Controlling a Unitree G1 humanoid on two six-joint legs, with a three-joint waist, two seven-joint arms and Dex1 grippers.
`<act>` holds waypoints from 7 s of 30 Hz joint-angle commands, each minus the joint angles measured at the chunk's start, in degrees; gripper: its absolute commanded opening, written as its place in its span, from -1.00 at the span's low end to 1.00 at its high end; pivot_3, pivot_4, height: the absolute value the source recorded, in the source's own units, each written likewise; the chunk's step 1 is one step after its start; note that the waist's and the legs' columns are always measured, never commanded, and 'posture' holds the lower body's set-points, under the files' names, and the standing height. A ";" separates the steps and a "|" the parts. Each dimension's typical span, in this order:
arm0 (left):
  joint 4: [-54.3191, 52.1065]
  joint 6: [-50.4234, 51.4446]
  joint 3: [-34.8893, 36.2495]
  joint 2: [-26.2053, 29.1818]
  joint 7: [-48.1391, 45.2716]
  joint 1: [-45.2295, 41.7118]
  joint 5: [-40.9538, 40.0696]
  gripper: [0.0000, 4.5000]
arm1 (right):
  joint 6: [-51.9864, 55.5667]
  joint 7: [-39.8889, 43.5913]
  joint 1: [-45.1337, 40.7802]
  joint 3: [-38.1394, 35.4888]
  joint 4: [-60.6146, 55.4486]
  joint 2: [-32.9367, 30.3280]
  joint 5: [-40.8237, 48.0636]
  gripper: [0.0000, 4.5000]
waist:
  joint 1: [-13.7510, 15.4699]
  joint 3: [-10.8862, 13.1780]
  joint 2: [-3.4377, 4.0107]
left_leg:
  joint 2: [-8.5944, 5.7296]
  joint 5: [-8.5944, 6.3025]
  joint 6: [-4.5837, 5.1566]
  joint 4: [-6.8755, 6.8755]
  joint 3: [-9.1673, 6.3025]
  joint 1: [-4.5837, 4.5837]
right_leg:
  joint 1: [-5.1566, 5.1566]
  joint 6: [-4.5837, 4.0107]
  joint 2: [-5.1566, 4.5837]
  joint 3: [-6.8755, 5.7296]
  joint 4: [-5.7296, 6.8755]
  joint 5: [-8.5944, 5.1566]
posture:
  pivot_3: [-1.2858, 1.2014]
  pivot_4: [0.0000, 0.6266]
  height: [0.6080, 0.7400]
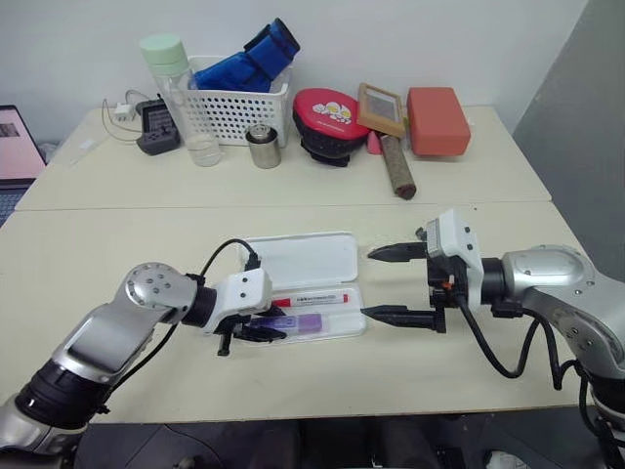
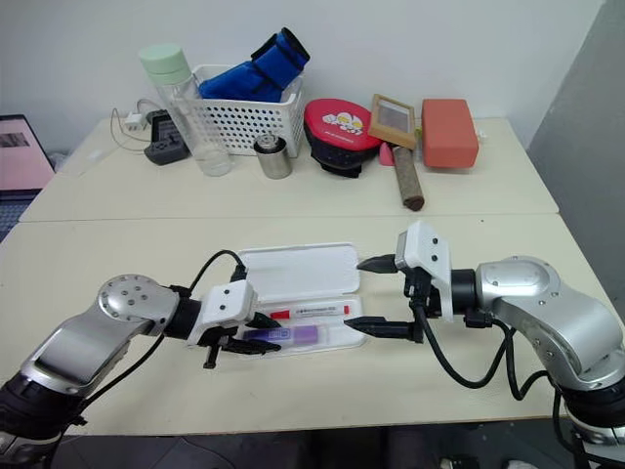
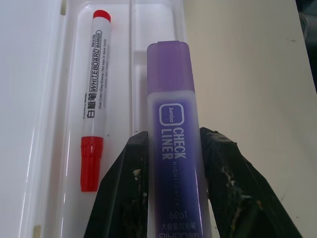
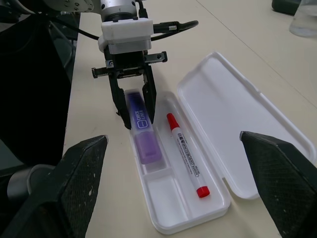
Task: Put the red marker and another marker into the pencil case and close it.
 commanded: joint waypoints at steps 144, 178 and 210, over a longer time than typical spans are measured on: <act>-16.27 12.01 33.25 0.69 9.73 16.82 -24.74 1.00 | -11.81 13.33 -8.80 16.88 20.00 12.06 -20.16 0.97 | -0.20 -0.05 -0.03 | 0.02 0.02 0.01 0.08 0.07 0.08 | -0.01 0.15 -0.04 0.19 0.00 0.11 | 0.03 -0.52 1.00; -22.39 16.28 51.91 -0.44 16.70 30.36 -29.80 1.00 | -45.81 10.13 -53.07 11.19 104.21 31.99 -40.42 -0.87 | -0.36 0.00 0.04 | 0.07 0.03 -0.02 -0.04 0.23 0.17 | -0.08 0.01 -0.05 0.30 -0.01 0.14 | 0.03 -0.52 1.00; -21.90 15.22 49.45 0.50 17.57 28.80 -30.06 1.00 | -47.11 30.58 -49.25 10.97 94.25 32.70 -43.85 -0.97 | -0.34 0.00 0.05 | 0.09 0.02 -0.03 -0.04 0.21 0.18 | -0.08 0.01 -0.06 0.30 -0.01 0.14 | 0.03 -0.52 1.00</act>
